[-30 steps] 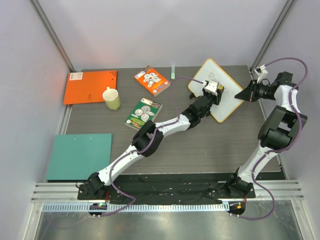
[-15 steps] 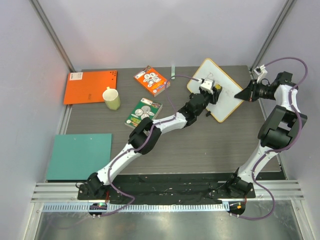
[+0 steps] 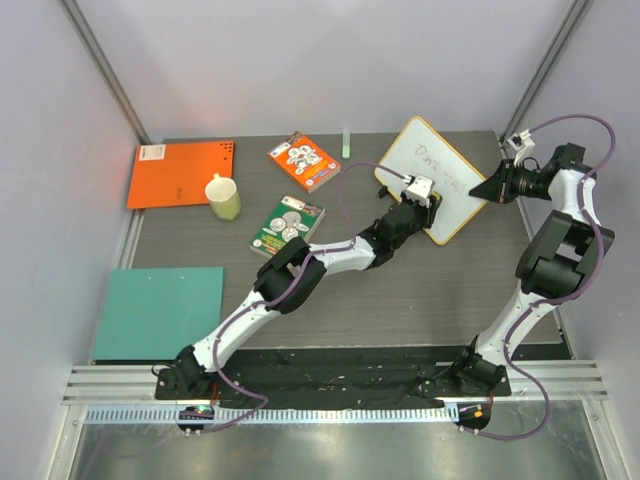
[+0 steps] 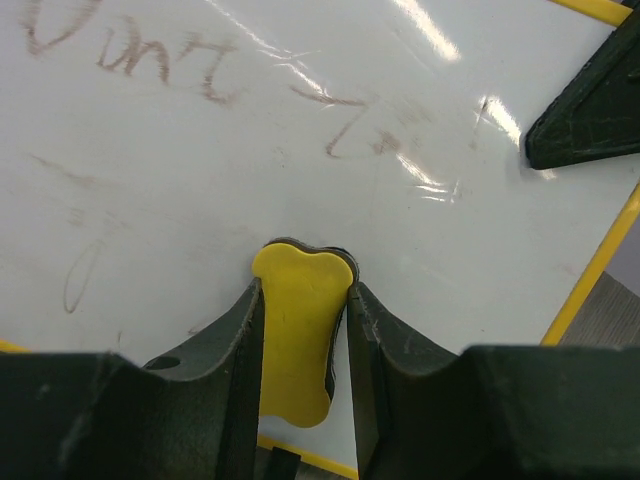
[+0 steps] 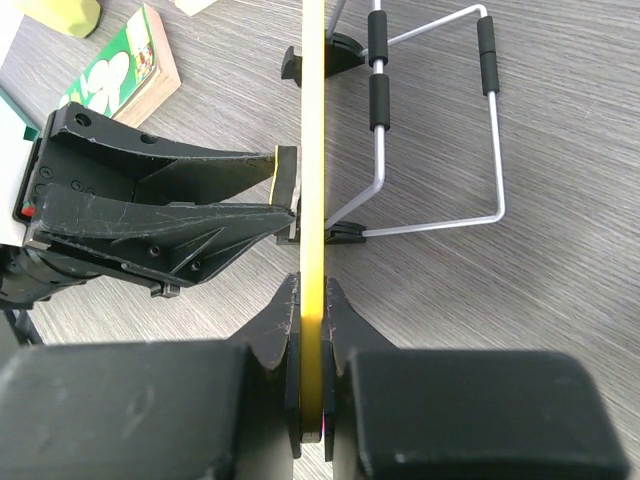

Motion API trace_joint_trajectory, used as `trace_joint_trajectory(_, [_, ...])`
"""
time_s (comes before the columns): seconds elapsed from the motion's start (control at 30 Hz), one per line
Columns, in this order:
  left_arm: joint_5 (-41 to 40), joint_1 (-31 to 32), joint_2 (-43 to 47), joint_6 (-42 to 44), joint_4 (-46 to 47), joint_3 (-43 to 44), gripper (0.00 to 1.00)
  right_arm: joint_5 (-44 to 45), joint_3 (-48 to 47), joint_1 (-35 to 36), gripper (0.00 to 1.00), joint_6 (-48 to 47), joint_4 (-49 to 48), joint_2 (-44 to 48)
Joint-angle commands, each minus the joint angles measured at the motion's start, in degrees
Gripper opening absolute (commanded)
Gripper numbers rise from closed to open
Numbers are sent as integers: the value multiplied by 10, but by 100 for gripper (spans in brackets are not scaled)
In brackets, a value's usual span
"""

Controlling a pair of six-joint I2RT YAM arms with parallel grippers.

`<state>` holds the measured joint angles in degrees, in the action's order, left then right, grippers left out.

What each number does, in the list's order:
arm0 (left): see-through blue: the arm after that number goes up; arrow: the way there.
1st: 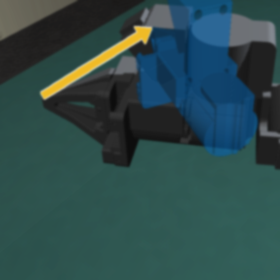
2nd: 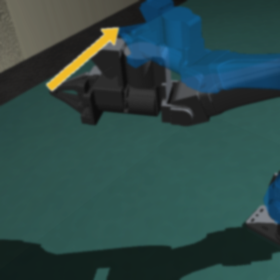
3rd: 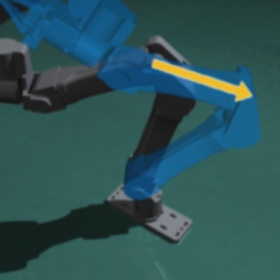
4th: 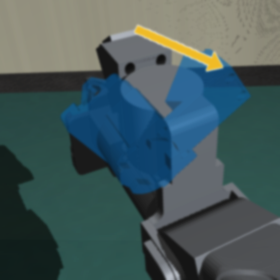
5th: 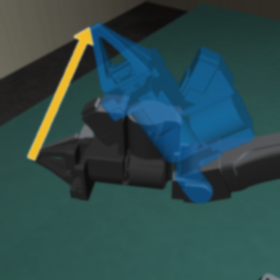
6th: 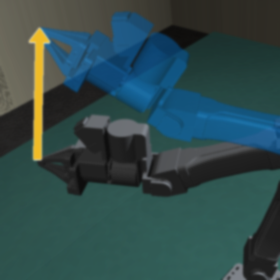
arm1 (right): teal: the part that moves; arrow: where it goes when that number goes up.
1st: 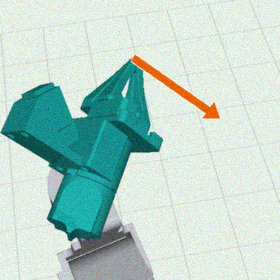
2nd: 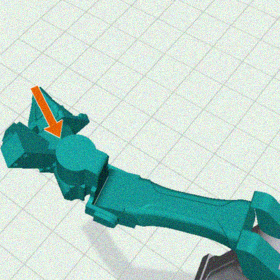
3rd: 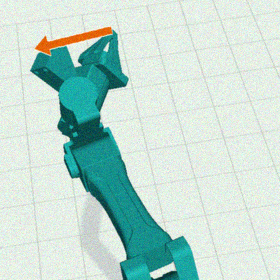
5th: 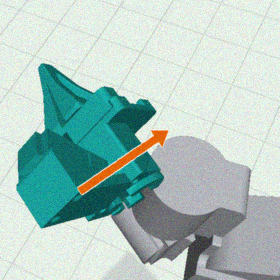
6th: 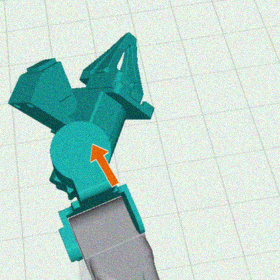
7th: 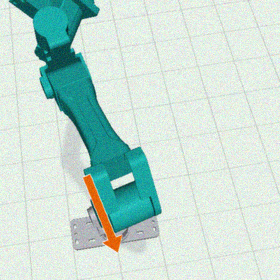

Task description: Erase the whiteboard

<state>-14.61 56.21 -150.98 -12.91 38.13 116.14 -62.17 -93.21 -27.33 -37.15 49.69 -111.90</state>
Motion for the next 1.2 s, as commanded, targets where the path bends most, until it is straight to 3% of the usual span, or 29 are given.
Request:
trace_joint_trajectory(0.0, [14, 8, 14, -26, -117, 31, 0, 58, 28, 40, 1, -56, 69, -29])
trace_joint_trajectory(0.13, [26, 9, 11, -62, -147, 45, 0, 53, 25, 40, 1, -55, 68, -30])
trace_joint_trajectory(0.33, [34, 15, -9, -62, -62, 58, 0, 53, 24, 40, 1, -54, 68, -31])
trace_joint_trajectory(0.5, [31, 15, -36, -40, -17, 122, 0, 66, 25, 40, 1, -54, 69, -29])
trace_joint_trajectory(0.63, [32, 15, -83, -21, -40, 258, 0, 71, 29, 40, 1, -56, 68, -26])
trace_joint_trajectory(0.73, [25, 14, -107, 1, -43, 306, 0, 72, 30, 42, 1, -57, 69, -25])
trace_joint_trajectory(0.97, [4, 3, -89, 24, -84, 252, 0, 72, 33, 42, 1, -56, 68, -26])
trace_joint_trajectory(1.17, [-52, -7, -29, -19, -96, 96, 0, 73, 36, 43, 1, -56, 69, -24])
